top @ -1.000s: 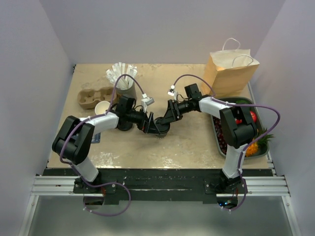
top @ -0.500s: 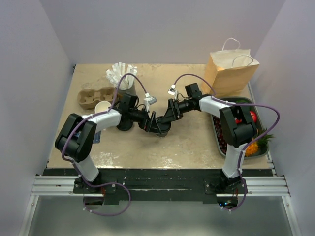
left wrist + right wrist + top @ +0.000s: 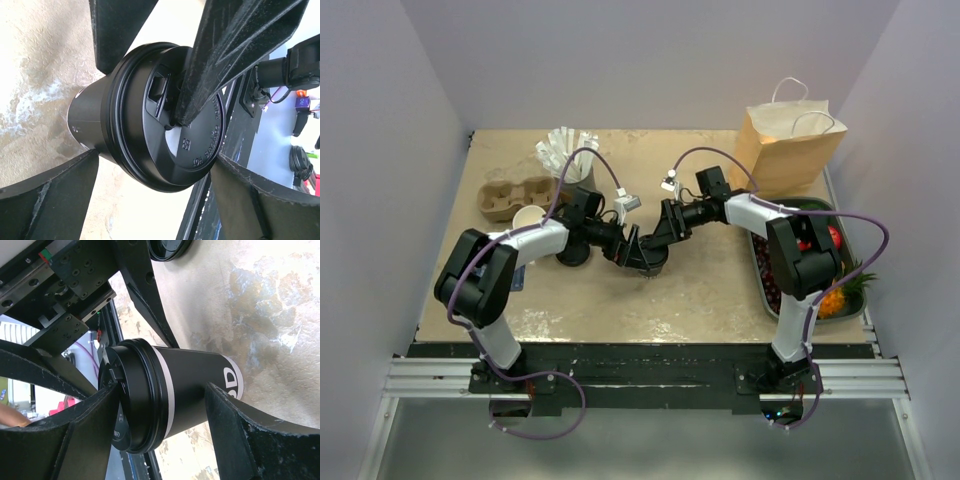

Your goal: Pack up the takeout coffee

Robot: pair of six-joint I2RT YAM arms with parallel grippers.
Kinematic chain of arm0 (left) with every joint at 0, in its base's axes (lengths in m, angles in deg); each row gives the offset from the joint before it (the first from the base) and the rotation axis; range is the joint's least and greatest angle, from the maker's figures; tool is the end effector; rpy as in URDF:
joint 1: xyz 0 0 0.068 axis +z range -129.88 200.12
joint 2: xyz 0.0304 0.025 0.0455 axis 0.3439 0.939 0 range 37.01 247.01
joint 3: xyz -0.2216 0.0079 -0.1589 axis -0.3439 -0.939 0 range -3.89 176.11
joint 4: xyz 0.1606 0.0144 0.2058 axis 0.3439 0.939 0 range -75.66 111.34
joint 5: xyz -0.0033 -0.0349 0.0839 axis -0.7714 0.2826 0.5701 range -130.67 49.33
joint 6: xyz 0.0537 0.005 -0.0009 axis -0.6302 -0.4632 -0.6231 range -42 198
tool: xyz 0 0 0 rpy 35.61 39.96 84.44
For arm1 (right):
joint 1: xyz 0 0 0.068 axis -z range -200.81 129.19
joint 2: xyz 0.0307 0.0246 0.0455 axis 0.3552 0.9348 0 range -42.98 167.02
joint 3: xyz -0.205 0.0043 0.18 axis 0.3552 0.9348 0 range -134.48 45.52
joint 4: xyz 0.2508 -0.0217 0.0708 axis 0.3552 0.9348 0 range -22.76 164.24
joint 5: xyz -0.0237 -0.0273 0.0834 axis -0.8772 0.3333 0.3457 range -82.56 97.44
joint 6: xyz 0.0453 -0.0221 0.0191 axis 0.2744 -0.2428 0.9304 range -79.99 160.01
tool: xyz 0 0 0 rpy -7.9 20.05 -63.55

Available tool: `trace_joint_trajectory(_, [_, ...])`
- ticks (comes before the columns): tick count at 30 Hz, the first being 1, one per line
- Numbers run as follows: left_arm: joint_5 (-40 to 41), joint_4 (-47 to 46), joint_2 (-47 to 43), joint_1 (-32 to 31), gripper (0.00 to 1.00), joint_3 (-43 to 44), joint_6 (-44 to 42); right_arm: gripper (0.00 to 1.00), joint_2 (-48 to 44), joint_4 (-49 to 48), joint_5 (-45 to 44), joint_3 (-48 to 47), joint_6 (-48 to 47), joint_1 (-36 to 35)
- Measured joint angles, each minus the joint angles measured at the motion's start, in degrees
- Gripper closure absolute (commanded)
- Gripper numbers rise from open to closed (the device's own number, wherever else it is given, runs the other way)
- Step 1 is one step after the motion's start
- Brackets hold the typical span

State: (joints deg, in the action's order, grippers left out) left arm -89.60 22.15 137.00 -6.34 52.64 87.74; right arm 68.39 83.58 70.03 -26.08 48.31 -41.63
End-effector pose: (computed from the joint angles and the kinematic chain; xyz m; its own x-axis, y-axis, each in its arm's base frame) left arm 0.2976 -0.1781 0.1726 -0.8093 0.2785 -0.5172 0.5865 0.4315 -0.6854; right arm 0.3564 0.1693 0.1738 -0.8581 -0.2553 -0.4454 -0.5078 0.2943 0.8096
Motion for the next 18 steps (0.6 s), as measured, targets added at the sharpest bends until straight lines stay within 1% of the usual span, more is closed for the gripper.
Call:
trace_joint_trajectory(1, [-0.04, -0.04, -0.26, -0.02, 0.03, 0.07, -0.15, 0.26, 0.00, 0.24, -0.04, -0.31, -0.20, 0.00])
trace_joint_trajectory(2, [-0.11, -0.13, -0.44, -0.02, 0.02, 0.13, -0.39, 0.21, 0.00, 0.33, -0.04, -0.50, -0.37, 0.00])
trace_joint_trajectory(3, [-0.17, -0.37, -0.59, -0.02, 0.01, 0.13, -0.68, 0.18, 0.00, 0.44, 0.00, -0.76, -0.68, 0.02])
trace_joint_trajectory(4, [-0.17, -0.61, -0.72, -0.07, 0.00, 0.09, -1.18, 0.13, 0.00, 0.61, 0.02, -1.01, -0.98, 0.00])
trace_joint_trajectory(5, [-0.17, -0.90, -0.85, -0.13, 0.00, 0.07, -1.88, 0.04, 0.00, 0.96, 0.15, -1.29, -1.38, 0.04])
trace_joint_trajectory(6, [-0.26, -1.22, -1.05, -0.17, 0.00, -0.07, -2.43, 0.01, 0.00, 1.55, 0.37, -1.62, -1.90, 0.20])
trace_joint_trajectory(13, [1.84, -0.96, -1.70, 0.07, 0.00, -0.50, -6.45, 0.01, -0.15, 7.21, 1.77, -2.97, -7.65, 2.19])
trace_joint_trajectory(18, [-0.59, -1.07, -1.70, 1.55, 0.00, -0.50, -6.32, 0.01, -1.05, 12.09, 1.66, -2.97, -11.85, 3.76])
